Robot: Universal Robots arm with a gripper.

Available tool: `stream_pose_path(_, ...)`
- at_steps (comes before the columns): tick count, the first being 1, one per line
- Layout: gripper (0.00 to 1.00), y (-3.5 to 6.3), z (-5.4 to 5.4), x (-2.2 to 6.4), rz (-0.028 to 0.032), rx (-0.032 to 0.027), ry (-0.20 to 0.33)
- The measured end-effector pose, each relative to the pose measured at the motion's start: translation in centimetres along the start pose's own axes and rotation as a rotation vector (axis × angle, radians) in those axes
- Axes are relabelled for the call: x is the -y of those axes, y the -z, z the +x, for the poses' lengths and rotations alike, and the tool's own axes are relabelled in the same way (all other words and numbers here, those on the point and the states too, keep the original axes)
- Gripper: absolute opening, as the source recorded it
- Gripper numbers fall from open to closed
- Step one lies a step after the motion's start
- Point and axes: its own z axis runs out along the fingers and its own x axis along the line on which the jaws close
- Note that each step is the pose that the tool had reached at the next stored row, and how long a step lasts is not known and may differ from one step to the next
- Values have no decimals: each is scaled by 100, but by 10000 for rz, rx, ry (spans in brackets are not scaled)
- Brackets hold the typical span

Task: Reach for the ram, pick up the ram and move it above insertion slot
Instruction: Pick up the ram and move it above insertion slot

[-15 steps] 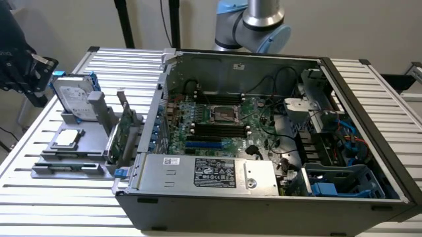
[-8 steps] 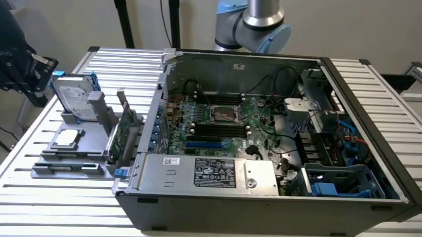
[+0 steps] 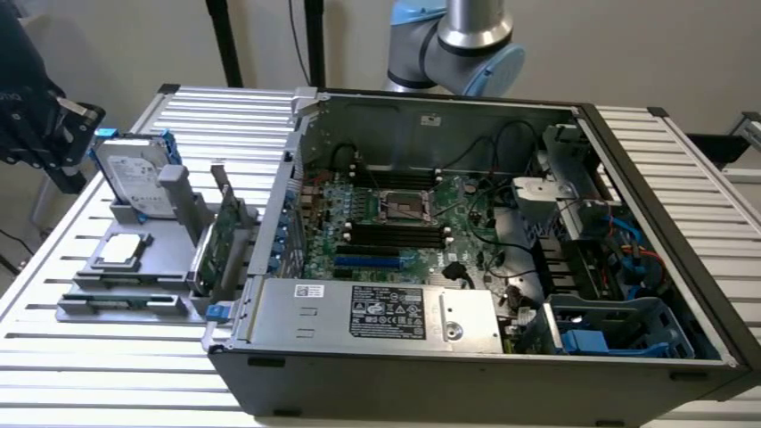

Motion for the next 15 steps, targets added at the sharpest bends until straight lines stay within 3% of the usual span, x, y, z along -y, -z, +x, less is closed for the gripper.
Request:
stream_pose_path(3,11,-1,8,0,4,-2,131)
stream_pose_path(15,11,-6,9,0,11,-86,2296)
